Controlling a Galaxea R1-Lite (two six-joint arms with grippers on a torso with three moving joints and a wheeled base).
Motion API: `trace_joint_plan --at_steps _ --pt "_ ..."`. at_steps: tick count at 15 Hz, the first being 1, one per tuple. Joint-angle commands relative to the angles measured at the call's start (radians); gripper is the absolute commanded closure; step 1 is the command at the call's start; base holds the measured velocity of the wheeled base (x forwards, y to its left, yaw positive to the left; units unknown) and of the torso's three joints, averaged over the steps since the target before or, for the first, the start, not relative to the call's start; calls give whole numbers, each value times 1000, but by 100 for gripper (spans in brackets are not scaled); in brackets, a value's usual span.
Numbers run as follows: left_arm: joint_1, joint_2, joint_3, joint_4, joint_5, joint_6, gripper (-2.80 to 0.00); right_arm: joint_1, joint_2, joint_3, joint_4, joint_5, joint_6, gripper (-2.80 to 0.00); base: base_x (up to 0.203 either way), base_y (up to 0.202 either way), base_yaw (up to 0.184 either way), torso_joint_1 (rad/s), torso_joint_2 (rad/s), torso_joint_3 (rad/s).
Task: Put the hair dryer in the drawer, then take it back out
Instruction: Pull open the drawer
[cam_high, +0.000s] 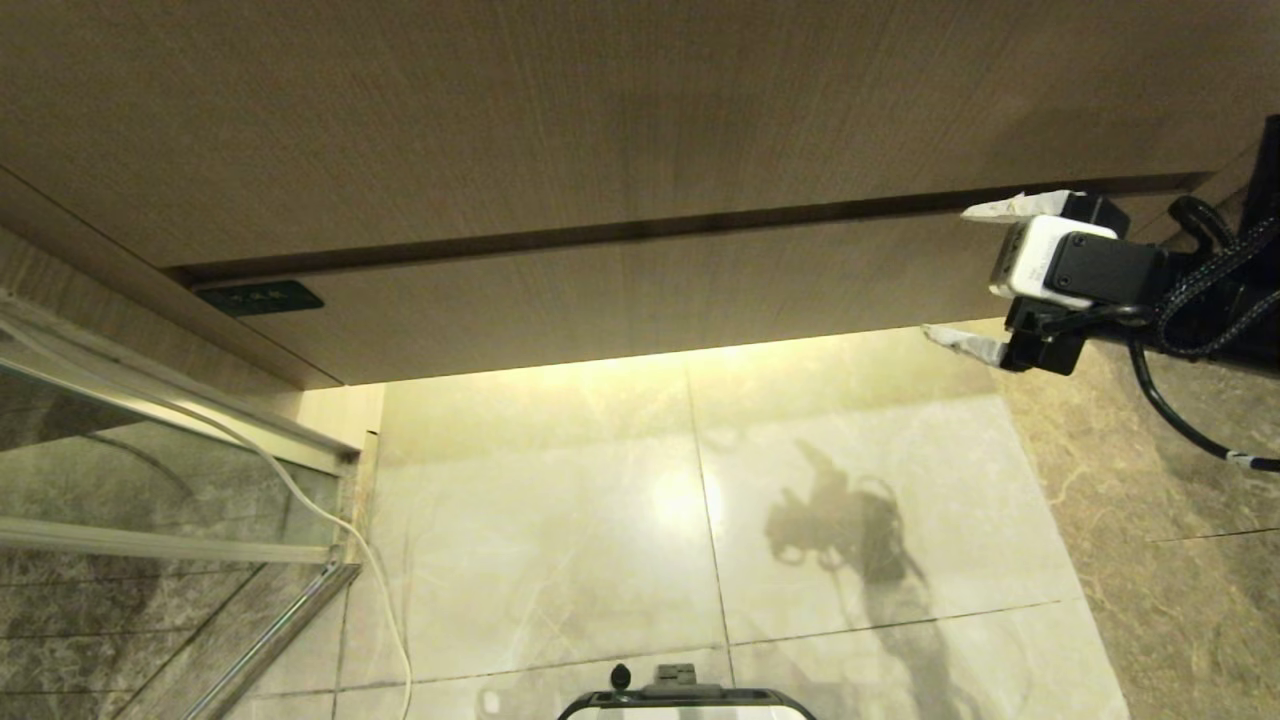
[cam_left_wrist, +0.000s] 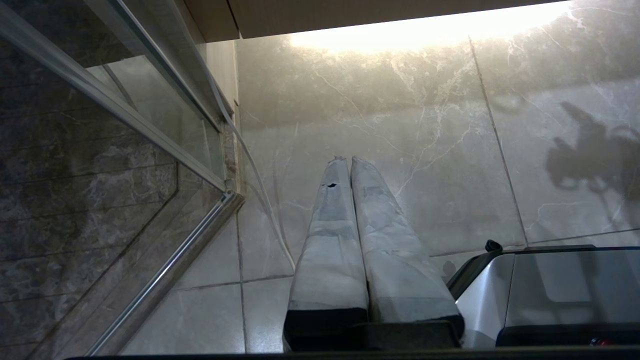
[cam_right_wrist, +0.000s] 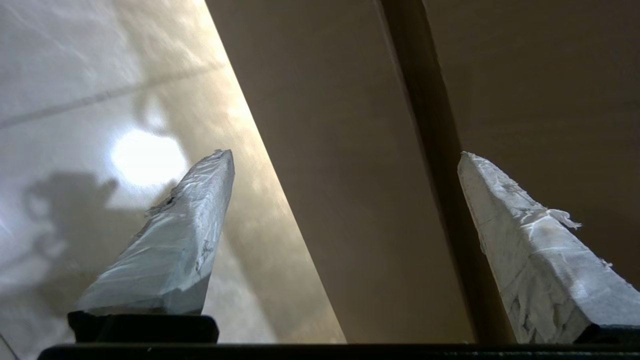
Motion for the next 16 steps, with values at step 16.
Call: trace_joint_plan --at_steps 16 --pt "-1 0 2 0 0 0 0 41 318 -277 -56 -67 33 -280 0 0 0 0 0 0"
